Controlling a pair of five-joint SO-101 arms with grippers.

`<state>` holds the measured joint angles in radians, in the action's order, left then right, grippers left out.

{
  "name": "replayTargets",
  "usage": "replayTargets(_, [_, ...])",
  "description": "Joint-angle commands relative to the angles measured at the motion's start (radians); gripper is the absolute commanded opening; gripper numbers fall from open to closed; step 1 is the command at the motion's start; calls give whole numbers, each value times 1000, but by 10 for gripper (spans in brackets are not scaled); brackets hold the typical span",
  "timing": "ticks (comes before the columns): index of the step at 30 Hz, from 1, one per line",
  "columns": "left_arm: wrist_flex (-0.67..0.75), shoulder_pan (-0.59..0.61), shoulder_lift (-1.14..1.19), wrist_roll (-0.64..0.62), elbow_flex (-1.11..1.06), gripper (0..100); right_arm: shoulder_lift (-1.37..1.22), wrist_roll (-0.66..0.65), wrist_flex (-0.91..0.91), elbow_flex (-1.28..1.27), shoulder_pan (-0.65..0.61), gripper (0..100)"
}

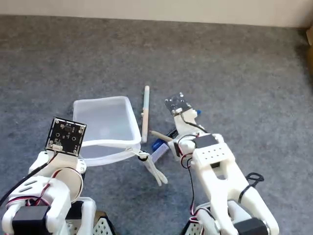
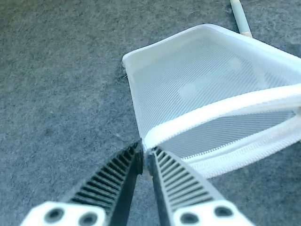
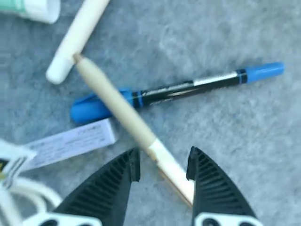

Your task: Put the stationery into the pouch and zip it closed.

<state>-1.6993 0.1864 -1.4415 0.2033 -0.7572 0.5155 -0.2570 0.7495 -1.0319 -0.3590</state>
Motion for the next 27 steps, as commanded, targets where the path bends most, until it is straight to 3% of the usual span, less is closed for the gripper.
replayTargets(1, [-3,5,10,2,2,7,-68,-15,-76,56,38,152])
replayTargets(7, [-3,5,10,2,2,7,-194,-17,-124,58,117,146])
replayTargets(11, [-3,5,10,2,2,7,-213,-18,-120,62,147,0])
replayTargets(13, [-3,5,10,2,2,7,-213,-18,-116,59,153,22])
replayTargets(20, [-3,5,10,2,2,7,-209,-17,59,81,143,26])
replayTargets(27, [-2,2,8,2,-19,7,-99,-17,386,208,87,26])
